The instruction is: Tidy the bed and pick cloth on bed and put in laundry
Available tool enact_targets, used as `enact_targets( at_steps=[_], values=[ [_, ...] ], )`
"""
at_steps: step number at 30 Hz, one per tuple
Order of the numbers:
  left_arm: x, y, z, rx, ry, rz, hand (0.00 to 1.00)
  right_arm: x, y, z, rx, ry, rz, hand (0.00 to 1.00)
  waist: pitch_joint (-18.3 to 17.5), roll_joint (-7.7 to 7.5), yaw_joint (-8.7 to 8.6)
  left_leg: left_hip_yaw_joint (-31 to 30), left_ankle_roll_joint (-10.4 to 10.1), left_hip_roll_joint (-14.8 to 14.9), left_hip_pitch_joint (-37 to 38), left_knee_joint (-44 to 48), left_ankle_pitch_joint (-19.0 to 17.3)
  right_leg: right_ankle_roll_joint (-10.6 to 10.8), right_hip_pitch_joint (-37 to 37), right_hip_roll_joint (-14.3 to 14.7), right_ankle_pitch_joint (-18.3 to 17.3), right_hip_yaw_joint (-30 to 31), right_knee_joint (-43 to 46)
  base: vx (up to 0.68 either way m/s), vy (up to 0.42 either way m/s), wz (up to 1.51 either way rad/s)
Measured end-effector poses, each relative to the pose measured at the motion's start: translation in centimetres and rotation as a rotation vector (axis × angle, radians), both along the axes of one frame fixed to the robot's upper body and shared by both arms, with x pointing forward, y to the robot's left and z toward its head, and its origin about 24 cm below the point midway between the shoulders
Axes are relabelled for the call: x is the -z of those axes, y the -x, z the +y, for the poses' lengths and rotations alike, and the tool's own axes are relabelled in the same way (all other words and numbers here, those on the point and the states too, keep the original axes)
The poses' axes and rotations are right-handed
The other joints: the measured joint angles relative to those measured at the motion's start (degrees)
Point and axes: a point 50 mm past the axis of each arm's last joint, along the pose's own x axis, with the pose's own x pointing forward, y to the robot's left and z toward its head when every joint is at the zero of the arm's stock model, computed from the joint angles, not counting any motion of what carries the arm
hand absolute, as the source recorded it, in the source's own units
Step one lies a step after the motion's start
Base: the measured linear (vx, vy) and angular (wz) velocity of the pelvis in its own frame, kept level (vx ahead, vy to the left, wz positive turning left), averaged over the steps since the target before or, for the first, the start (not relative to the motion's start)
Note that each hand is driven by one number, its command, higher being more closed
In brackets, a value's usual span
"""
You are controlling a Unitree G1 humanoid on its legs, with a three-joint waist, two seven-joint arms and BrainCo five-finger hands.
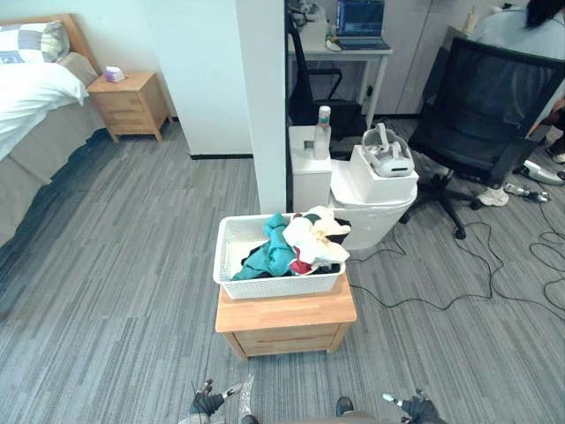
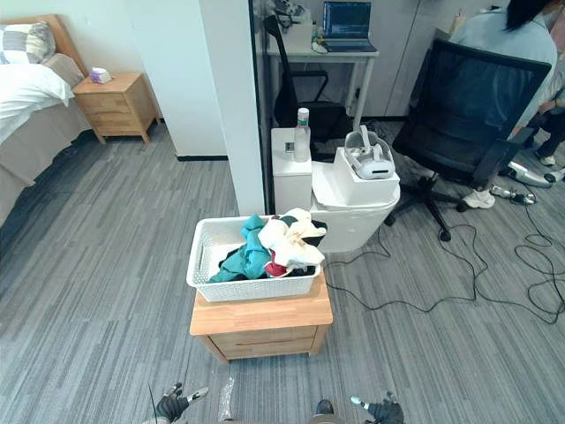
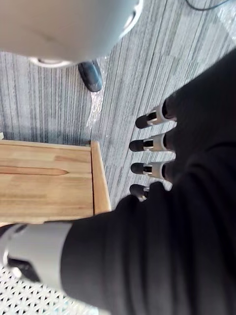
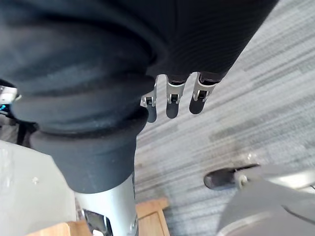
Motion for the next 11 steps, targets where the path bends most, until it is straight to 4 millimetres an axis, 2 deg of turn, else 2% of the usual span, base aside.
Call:
enact_targets(
  at_steps=[5, 11],
  values=[
    [0.15, -0.09, 0.07, -0.014, -0.012, 0.019, 0.0, 0.11, 0.26, 0.15, -0.005, -0.02, 0.013, 0.0, 0.0, -0.05, 0.89, -0.1, 0.1, -0.4, 0.7, 0.0, -0.4, 0.0, 0.6, -0.3, -0.3, -0.1, 0.0, 0.0, 0.002, 0.01],
    [0.18, -0.14, -0.03, -0.014, -0.011, 0.02, 0.0, 0.16, 0.29, 0.23, -0.028, -0.02, 0.022, 0.0, -0.1, -0.17, 1.14, -1.4, -0.3, -0.5, 1.1, 0.0, -0.8, 0.0, 1.5, -0.4, -1.4, -1.6, 0.1, 0.02, 0.003, 0.12]
  ],
)
